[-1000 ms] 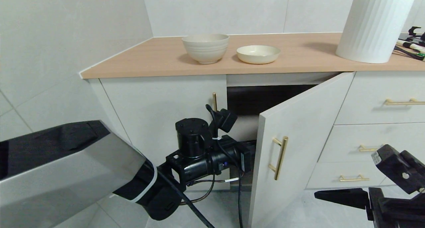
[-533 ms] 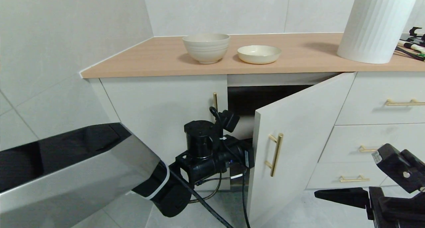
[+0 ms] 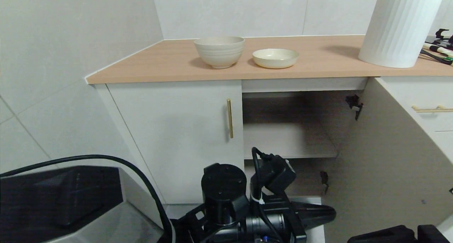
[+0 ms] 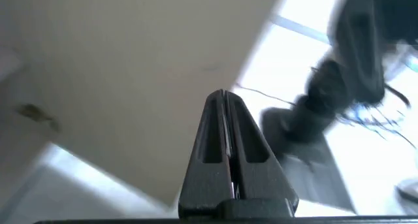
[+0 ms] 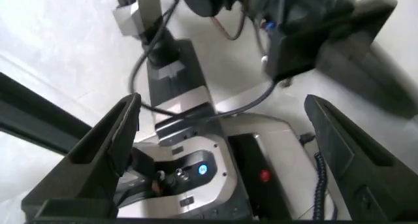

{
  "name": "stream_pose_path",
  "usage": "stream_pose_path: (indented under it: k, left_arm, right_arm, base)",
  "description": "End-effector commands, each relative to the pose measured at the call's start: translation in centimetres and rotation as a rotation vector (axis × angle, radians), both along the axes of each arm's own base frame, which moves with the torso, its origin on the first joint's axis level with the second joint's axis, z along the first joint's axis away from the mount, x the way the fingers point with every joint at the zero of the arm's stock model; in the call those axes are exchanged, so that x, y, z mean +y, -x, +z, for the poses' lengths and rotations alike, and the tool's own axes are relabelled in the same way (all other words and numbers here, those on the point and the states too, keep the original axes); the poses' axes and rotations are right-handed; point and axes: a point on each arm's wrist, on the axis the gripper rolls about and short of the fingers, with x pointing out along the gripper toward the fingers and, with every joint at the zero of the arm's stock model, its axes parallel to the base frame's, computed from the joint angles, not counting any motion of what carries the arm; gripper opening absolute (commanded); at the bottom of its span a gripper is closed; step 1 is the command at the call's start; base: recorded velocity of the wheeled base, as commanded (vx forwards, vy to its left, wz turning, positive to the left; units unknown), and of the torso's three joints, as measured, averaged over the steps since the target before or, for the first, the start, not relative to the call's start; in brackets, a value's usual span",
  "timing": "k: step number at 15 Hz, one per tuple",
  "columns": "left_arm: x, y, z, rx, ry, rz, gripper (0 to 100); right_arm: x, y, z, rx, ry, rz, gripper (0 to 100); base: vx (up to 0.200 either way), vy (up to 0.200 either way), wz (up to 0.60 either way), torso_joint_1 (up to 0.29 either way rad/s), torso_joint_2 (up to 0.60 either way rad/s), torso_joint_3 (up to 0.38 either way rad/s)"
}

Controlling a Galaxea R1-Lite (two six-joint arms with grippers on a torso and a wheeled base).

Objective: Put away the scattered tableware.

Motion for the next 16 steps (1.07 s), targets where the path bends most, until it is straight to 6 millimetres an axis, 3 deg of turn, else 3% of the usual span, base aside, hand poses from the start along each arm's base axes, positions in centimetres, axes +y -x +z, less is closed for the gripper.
stream_pose_path:
  k: [1, 6, 8, 10, 13, 14, 16]
  left_arm:
    - [0.5, -1.8, 0.2, -0.009, 0.011, 0.060, 0]
    - [3.9, -5.3, 1.5, 0.031, -0.050, 0.293, 0]
    - [6.1, -5.9, 3.3, 0.045, -0.068, 0.369, 0]
    - [9.6, -5.5, 6.4, 0.031, -0.090, 0.453, 0]
    - [13.8, -4.0, 9.1, 0.015, -0.152, 0.588, 0]
    - [16.4, -2.9, 10.6, -0.010, -0.169, 0.654, 0]
    - [19.2, -0.8, 12.0, -0.024, -0.159, 0.731, 0]
  right_arm:
    - [-0.1, 0.1, 0.3, -0.016, -0.010, -0.016, 100]
    - [0.6, -2.0, 0.8, -0.013, 0.009, -0.215, 100]
    - [0.5, -2.3, 1.3, 0.013, -0.022, -0.249, 100]
    - [0.6, -3.3, 1.5, 0.018, -0.017, -0.324, 100]
    - [0.9, -4.2, 1.4, 0.016, 0.014, -0.411, 100]
    - [1.0, -4.4, 1.9, 0.007, 0.007, -0.420, 100]
    - [1.3, -5.1, 2.8, 0.007, 0.007, -0.432, 100]
  base:
    - [0.000, 0.000, 0.00, 0.000, 0.00, 0.000]
    - [0.000, 0.000, 0.00, 0.000, 0.00, 0.000]
    - [0.000, 0.000, 0.00, 0.000, 0.00, 0.000]
    - [0.000, 0.000, 0.00, 0.000, 0.00, 0.000]
    - [0.000, 0.000, 0.00, 0.000, 0.00, 0.000]
    - [0.000, 0.000, 0.00, 0.000, 0.00, 0.000]
    - [0.000, 0.000, 0.00, 0.000, 0.00, 0.000]
